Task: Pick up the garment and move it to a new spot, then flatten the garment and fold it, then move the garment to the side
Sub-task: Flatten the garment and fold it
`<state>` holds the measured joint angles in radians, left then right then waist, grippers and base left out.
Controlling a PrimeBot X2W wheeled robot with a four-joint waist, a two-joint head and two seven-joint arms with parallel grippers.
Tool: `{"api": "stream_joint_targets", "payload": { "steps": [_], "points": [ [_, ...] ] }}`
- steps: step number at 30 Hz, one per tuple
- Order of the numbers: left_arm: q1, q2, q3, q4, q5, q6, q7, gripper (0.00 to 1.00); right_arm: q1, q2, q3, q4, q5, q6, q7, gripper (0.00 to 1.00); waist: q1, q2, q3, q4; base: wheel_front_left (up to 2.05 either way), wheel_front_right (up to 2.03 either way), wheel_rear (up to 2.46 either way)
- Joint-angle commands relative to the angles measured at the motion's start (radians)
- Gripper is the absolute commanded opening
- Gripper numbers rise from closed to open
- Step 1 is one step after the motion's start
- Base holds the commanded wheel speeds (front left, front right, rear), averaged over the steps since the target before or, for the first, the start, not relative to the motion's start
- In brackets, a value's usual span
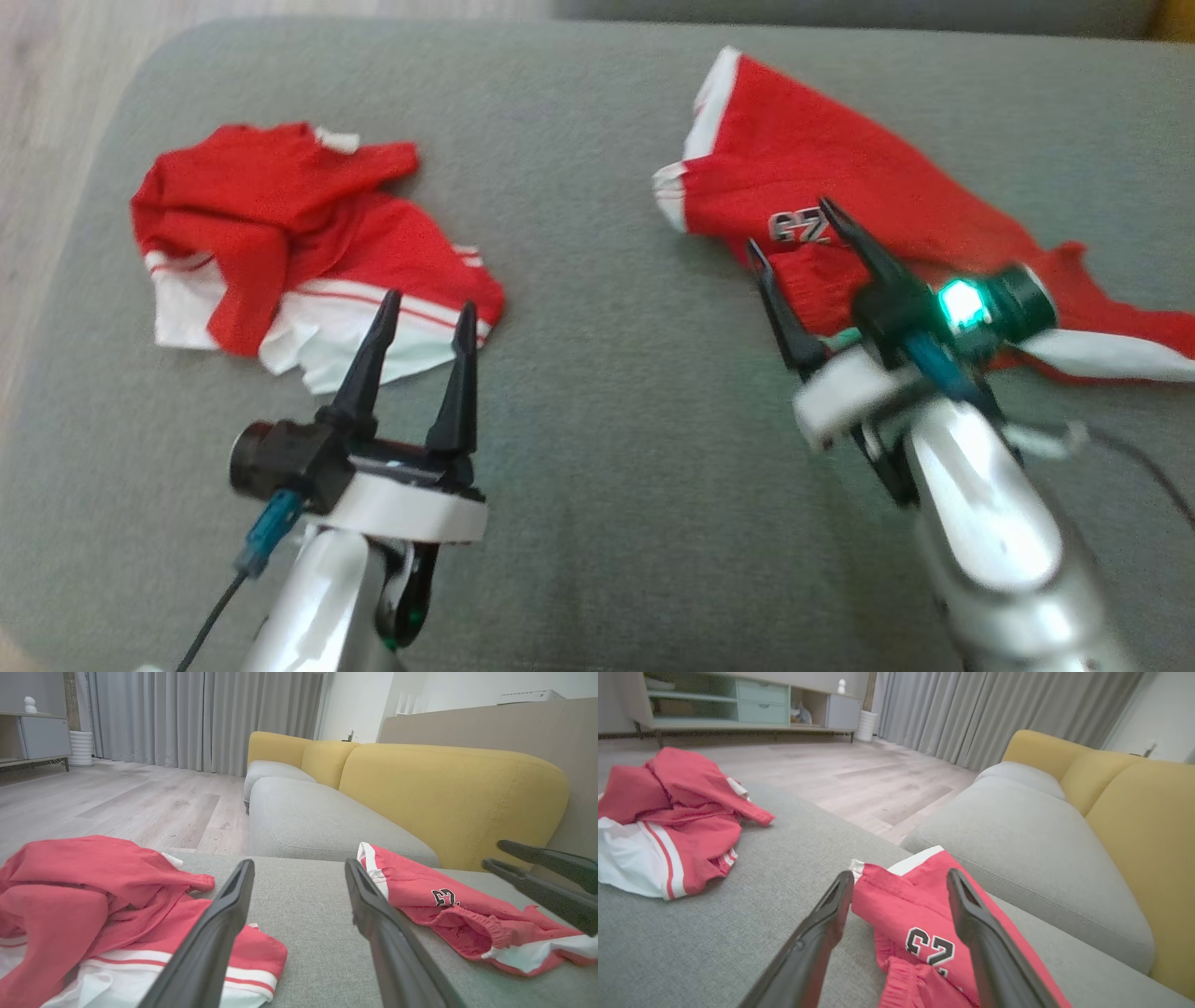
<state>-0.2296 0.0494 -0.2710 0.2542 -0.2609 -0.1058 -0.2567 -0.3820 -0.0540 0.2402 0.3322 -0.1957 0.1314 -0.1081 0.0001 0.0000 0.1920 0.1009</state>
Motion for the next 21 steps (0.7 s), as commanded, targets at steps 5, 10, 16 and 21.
{"api": "stream_joint_targets", "payload": {
  "steps": [5, 10, 16, 21],
  "points": [
    [-0.069, 0.001, -0.025, -0.025, -0.040, 0.013, -0.005, 1.00, -0.218, 0.000, 0.059, 0.188, -0.110, -0.001, 0.111, 1.00, -0.0001, 0.0000, 0.074, 0.096, 0.00, 0.00, 0.00],
    [-0.082, 0.001, -0.048, -0.024, -0.055, 0.022, -0.005, 1.00, -0.318, 0.000, 0.057, 0.317, -0.172, -0.001, 0.135, 1.00, -0.0001, 0.0000, 0.097, 0.134, 0.00, 0.00, 0.00],
    [-0.092, 0.001, -0.066, -0.026, -0.069, 0.034, -0.005, 1.00, -0.403, -0.005, 0.023, 0.454, -0.270, -0.001, 0.137, 1.00, -0.0001, 0.0000, 0.116, 0.166, 0.00, 0.00, 0.00],
    [-0.086, 0.001, -0.064, -0.028, -0.070, 0.042, -0.005, 1.00, -0.438, 0.001, -0.044, 0.515, -0.285, -0.001, 0.094, 0.00, -0.0001, 0.0000, 0.121, 0.162, 0.00, 0.00, 0.00]
  ]
}}
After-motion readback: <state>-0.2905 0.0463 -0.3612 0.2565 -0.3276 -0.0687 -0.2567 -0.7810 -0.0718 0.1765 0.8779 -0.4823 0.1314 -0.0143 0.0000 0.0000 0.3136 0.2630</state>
